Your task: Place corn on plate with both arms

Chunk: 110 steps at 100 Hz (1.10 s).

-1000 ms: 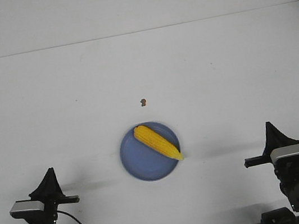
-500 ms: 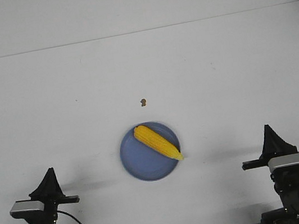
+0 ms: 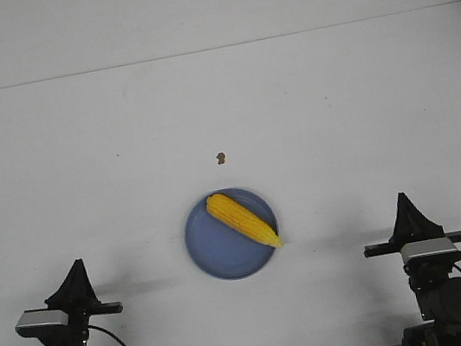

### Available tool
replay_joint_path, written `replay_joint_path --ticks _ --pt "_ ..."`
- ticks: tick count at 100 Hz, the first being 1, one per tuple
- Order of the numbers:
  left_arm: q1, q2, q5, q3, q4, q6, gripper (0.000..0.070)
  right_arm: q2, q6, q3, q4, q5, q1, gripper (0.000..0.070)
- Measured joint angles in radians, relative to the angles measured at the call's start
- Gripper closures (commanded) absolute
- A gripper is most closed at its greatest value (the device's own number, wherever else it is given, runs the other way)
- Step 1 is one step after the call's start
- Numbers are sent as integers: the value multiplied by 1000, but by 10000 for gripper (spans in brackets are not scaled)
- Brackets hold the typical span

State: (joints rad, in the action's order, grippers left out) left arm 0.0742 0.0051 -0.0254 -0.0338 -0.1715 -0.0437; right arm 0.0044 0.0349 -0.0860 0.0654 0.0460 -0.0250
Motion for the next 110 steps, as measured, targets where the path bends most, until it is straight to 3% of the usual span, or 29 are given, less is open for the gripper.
replay_joint_path --ticks 18,110 --pt "0 0 0 0 0 0 688 0 -16 66 76 0 0 693" --pt "0 0 0 0 0 0 688 0 -26 71 82 0 0 693"
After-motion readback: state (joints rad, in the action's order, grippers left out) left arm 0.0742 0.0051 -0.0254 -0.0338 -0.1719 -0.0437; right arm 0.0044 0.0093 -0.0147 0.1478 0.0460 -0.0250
